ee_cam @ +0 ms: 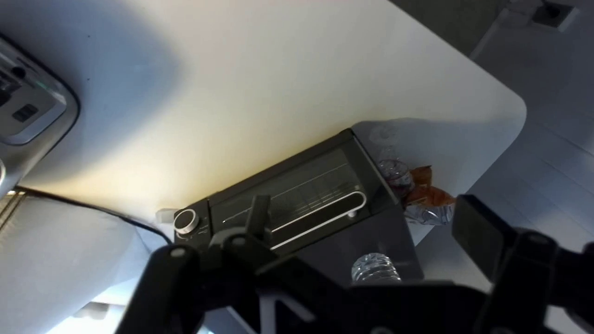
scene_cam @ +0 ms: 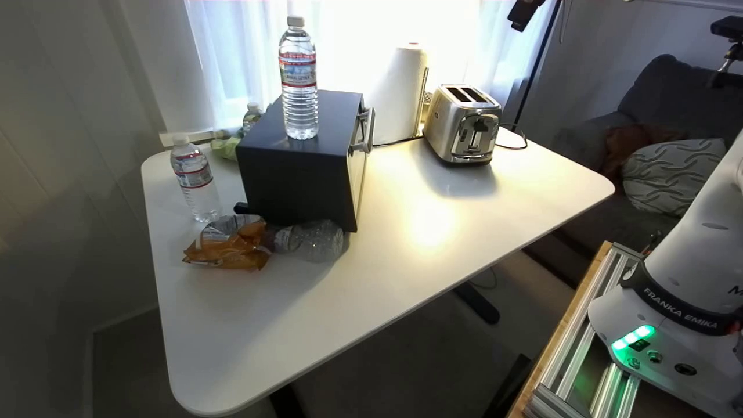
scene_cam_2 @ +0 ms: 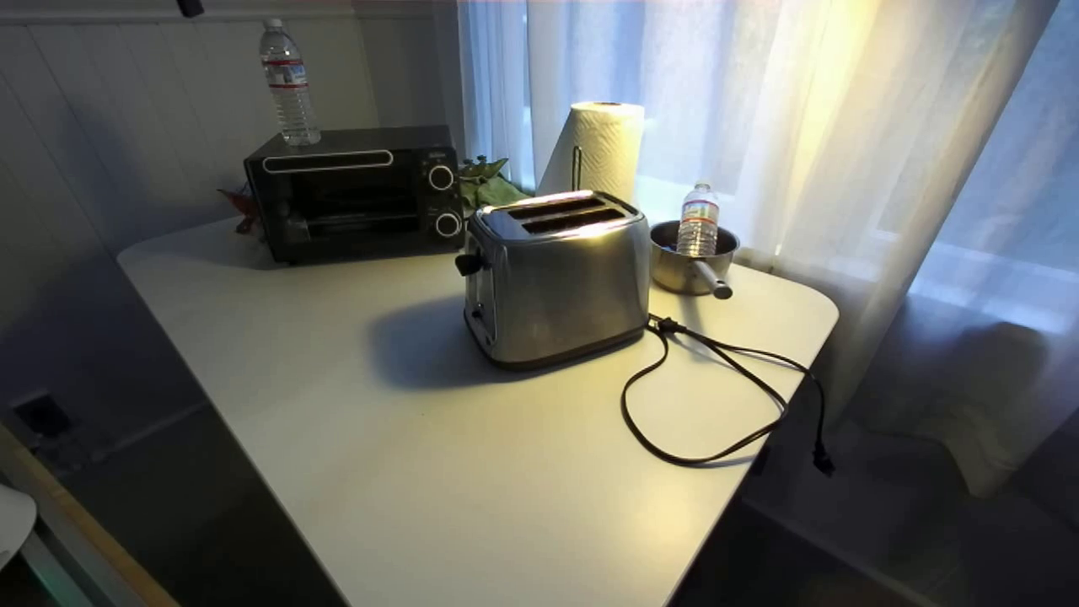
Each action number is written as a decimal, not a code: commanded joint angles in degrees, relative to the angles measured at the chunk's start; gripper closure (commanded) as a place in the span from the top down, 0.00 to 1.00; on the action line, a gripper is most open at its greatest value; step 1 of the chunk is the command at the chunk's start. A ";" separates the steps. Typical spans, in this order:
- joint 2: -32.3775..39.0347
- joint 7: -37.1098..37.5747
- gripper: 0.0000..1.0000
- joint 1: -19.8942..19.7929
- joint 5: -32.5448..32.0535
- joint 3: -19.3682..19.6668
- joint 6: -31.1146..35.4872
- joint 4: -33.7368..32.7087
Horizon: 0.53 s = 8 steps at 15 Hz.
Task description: Move the pot to the right
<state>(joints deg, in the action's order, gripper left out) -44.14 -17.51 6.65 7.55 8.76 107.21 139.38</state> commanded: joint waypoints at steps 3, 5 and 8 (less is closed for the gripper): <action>18.49 -10.38 1.00 -2.63 -6.12 5.19 0.22 -14.56; 24.24 -15.19 1.00 -3.93 -6.88 7.41 2.16 -18.96; 32.38 -23.44 1.00 -6.03 -5.07 10.23 5.86 -24.97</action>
<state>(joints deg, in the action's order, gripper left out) -20.58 -33.68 2.47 1.60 17.06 111.60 122.26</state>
